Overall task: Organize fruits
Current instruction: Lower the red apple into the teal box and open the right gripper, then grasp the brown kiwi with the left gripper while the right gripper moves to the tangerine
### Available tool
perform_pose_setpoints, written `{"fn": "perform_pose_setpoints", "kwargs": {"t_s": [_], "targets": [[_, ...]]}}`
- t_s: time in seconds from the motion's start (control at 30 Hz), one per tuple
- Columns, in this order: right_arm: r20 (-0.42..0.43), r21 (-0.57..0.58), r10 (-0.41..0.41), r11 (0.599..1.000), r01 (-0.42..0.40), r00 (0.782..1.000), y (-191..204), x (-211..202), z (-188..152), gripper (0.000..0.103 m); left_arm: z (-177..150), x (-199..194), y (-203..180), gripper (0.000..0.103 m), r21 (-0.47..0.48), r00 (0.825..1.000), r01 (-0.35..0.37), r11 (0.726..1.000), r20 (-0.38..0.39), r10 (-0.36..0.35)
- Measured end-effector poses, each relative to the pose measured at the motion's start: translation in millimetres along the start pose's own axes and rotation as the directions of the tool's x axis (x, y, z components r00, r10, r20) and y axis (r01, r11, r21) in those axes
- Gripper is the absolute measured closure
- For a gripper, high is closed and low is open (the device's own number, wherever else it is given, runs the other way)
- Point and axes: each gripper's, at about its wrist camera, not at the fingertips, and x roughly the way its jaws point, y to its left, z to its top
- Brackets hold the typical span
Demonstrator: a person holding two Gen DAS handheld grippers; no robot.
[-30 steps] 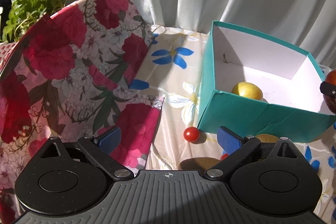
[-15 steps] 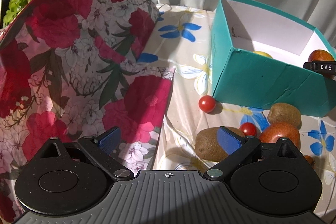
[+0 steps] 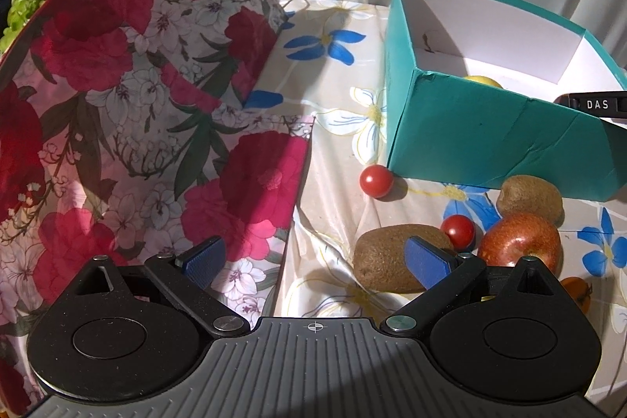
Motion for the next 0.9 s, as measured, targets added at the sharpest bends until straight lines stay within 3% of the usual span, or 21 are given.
{"fn": "perform_pose_setpoints", "kwargs": {"t_s": [0.07, 0.23, 0.33, 0.47, 0.6, 0.73, 0.9], "targets": [[0.043, 0.013, 0.005, 1.000, -0.006, 0.999, -3.0, -11.5, -0.3, 0.019, -0.2, 0.7, -1.2, 0.003, 0.005, 1.000, 0.004, 1.000, -0.003, -0.004], [0.200, 0.056, 0.038, 0.997, -0.050, 0.979, -8.8, -67.3, -12.3, 0.001, -0.9, 2.0, -4.9, 0.002, 0.019, 1.000, 0.012, 1.000, -0.005, -0.012], [0.349, 0.033, 0.067, 0.996, -0.084, 0.935, -4.4, -115.2, -34.5, 0.000, -2.7, 2.2, -5.1, 0.002, 0.023, 0.999, 0.030, 0.999, 0.014, -0.030], [0.512, -0.010, 0.043, 0.999, -0.044, 0.858, 8.6, -161.0, -72.5, 0.000, -10.5, 2.6, -7.1, 0.002, 0.052, 0.996, 0.054, 0.997, 0.062, -0.057], [0.414, -0.095, 0.103, 0.993, -0.070, 0.904, 26.8, -162.6, -92.8, 0.000, -18.5, 9.9, -12.7, 0.003, 0.081, 0.995, 0.083, 0.993, 0.049, -0.087], [0.383, -0.069, 0.158, 0.987, -0.142, 0.910, 26.5, -169.8, -104.9, 0.000, -20.3, 11.3, -16.0, 0.003, 0.074, 0.990, 0.128, 0.989, 0.053, -0.132], [0.375, -0.031, 0.093, 0.996, -0.088, 0.923, 27.2, -171.1, -115.8, 0.000, -20.0, 17.4, -28.6, 0.002, 0.102, 0.987, 0.147, 0.984, 0.044, -0.152]]}}
